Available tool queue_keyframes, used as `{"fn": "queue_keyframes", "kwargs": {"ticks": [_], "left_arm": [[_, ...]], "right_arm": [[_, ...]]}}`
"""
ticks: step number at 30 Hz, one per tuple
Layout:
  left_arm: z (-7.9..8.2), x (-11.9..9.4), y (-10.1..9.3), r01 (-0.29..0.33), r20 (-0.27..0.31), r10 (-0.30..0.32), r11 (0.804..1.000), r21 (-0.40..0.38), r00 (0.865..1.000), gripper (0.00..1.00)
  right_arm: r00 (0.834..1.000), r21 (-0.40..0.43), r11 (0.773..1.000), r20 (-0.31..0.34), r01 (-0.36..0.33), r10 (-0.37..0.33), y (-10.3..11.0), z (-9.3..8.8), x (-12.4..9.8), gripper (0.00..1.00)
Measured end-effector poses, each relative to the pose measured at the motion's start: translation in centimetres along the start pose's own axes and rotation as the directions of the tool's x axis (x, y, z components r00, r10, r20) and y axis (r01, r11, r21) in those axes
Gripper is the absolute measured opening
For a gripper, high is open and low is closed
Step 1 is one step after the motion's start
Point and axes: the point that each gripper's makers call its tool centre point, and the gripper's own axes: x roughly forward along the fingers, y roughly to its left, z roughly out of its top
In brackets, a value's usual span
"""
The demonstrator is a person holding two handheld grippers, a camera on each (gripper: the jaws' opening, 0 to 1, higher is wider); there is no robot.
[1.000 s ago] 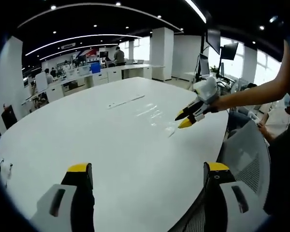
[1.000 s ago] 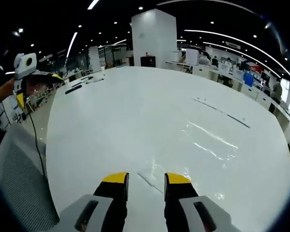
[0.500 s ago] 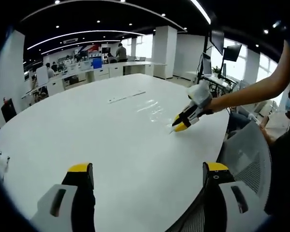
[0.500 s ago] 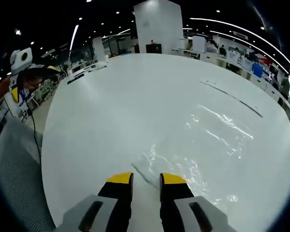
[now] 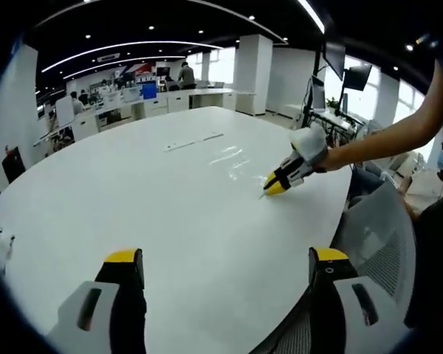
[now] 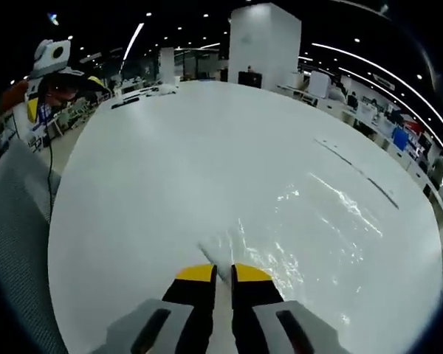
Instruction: Open the resealable bag by pulling the two sides of the seal apart until the entire bag opening is separated and visibly accessible.
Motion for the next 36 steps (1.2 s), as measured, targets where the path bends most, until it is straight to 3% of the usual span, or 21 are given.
{"fn": "queue_keyframes", "kwargs": {"ticks": [7,14,22,24,28,29,36], "left_arm": [[-0.2,-0.1,-0.2,0.003,0.001,-0.003,1.000,-0.010,1.000,0.90],[-0.1,0.0,-0.1,-0.007,0.006,0.007,1.000,0.001,1.000,0.89],[0.6,0.4,-0.6,0.009,0.013,-0.009,1.000,0.023,1.000,0.88],[1.0,0.6,-0.7,0.012,0.013,-0.013,0.999,0.047,1.000,0.87],[1.6,0.9,-1.0,0.023,0.017,-0.024,0.997,0.070,1.000,0.85],[1.8,1.0,-1.1,0.028,0.020,-0.029,0.997,0.069,0.999,0.83],[3.3,1.7,-2.0,0.040,0.053,-0.044,0.996,0.075,0.998,0.79]], "right_arm": [[1.000,-0.079,0.997,-0.020,-0.006,0.005,0.2,-0.1,0.0,0.01],[0.999,-0.087,0.996,-0.013,-0.037,0.036,1.0,0.2,-0.6,0.00],[0.999,-0.064,0.997,0.018,-0.046,0.047,1.4,1.4,-1.5,0.00],[0.997,0.002,0.999,0.057,-0.047,0.047,1.4,2.1,-1.8,0.00],[0.997,-0.007,0.999,0.060,-0.044,0.044,1.3,2.6,-2.8,0.00],[0.996,0.032,0.998,0.080,-0.052,0.049,1.5,3.0,-2.9,0.00],[0.995,0.067,0.995,0.076,-0.071,0.066,2.5,3.7,-4.5,0.00]]}}
